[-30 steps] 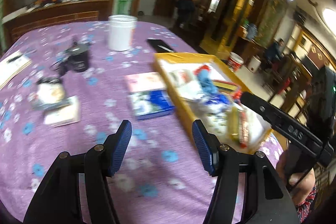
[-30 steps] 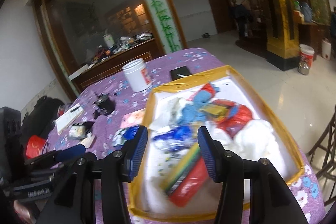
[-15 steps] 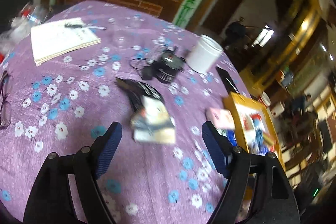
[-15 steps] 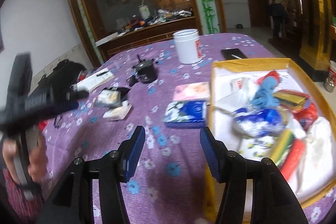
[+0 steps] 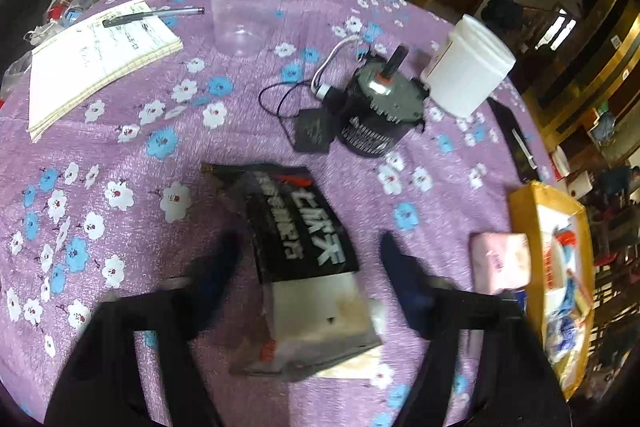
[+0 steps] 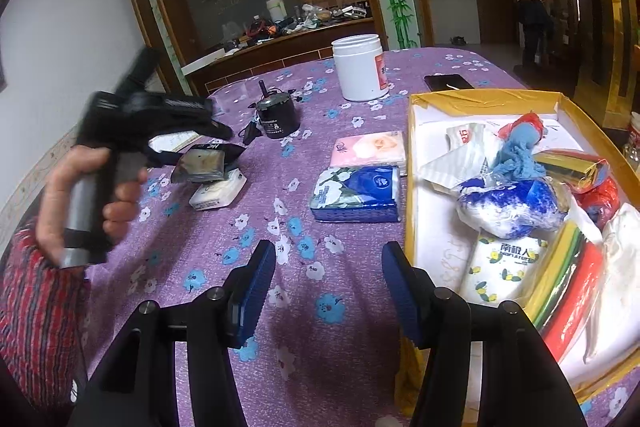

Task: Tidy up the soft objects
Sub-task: 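Grasp the black-and-white snack bag with the left gripper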

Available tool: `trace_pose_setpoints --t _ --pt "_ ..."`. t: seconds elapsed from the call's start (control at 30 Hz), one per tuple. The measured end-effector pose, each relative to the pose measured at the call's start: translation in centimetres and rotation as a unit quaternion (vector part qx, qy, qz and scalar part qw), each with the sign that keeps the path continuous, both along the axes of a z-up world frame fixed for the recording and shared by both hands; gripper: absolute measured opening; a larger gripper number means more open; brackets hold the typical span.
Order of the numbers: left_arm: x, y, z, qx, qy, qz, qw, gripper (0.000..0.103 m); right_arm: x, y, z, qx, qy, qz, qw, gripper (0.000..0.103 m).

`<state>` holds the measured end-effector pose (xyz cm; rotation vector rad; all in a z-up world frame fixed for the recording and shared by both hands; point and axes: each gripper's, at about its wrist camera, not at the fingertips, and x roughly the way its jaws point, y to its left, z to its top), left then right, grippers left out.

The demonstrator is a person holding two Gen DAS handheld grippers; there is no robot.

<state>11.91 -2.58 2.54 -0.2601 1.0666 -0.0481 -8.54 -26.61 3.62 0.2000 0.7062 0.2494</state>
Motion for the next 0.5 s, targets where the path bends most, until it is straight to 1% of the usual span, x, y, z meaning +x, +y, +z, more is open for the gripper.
trace_pose_setpoints --t 0.07,0.2,0.3,0.37,0.43,0.5 --pt "-0.7 0.8 -0.1 -0.013 -0.006 0.002 0.9999 0.041 0.0 -0.2 0.3 -0.001 0.001 0.001 1.000 0.058" --pt "-3.4 2.1 0.9 -0.002 -0.043 0.003 0.9990 0.040 0.7 -0.7 0.9 0.008 0.013 0.003 1.000 0.066" --pt "-6.4 3.3 1.7 -0.010 -0.072 -0.008 0.9974 0.040 1.6 -0.8 1.6 0.007 0.023 0.003 1.000 0.067" --pt "-7.8 3.8 2.0 -0.007 -0.089 -0.007 0.9960 0.040 2.7 -0.3 2.0 -0.010 0.035 0.006 0.999 0.073" --pt "-9.0 4.5 2.1 -0.008 -0.112 -0.005 0.9937 0.040 3.9 0.5 2.2 -0.028 0.048 0.013 0.998 0.074" --pt "-9.1 4.8 2.0 -0.008 -0.123 -0.002 0.9924 0.040 5.3 1.3 2.3 -0.045 0.058 0.015 0.997 0.075"
